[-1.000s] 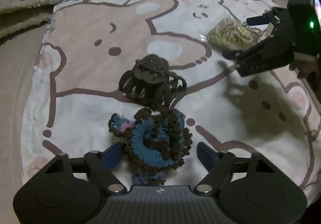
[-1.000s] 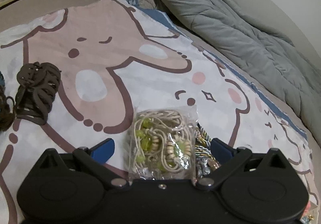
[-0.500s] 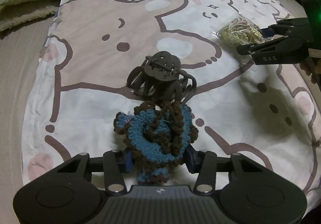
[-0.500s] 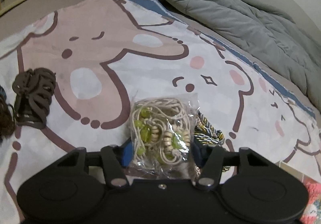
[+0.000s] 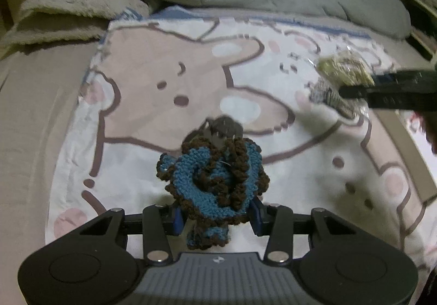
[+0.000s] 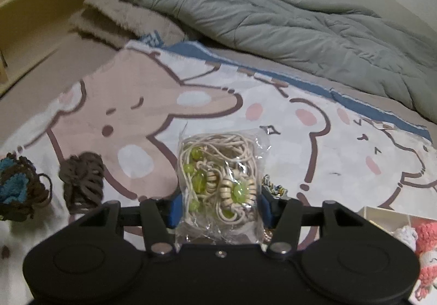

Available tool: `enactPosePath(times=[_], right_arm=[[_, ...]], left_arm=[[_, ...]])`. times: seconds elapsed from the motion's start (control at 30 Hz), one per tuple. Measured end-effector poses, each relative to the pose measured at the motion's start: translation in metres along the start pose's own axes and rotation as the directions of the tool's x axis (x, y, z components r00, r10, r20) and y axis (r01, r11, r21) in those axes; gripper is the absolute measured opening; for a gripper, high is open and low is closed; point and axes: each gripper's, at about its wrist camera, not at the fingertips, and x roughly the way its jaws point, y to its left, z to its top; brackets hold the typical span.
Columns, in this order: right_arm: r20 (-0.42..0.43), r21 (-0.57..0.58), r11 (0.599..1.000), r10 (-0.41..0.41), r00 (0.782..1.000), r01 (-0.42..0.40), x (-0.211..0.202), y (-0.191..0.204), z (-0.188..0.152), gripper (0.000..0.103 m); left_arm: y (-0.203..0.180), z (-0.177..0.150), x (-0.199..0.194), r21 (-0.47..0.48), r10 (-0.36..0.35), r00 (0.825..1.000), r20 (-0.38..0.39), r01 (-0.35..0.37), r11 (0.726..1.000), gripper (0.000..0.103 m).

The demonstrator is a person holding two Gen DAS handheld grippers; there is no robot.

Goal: Organize objects
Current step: 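Carry the crocheted piece and the beaded-cord bag over the white box with both tools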

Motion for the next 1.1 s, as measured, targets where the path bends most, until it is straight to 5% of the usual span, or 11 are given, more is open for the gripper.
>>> enactPosePath(times=[0.47, 1.1], right_arm=[[0.074, 0.130, 0.988, 0.075, 0.994, -0.084, -0.069, -0.022, 0.001, 0.055], [0.130, 0.191, 0.975, 0.088, 0.988, -0.112, -0.117, -0.056, -0.012, 0.055]], left_arm=[[-0.038, 0.024, -0.040, -0.084, -0.003, 0.984, 0.181, 0.018, 0.996, 0.046], [-0.093, 0.045, -0.050, -0.073, -0.038, 0.968, 0.248, 0.058, 0.996, 0.046]])
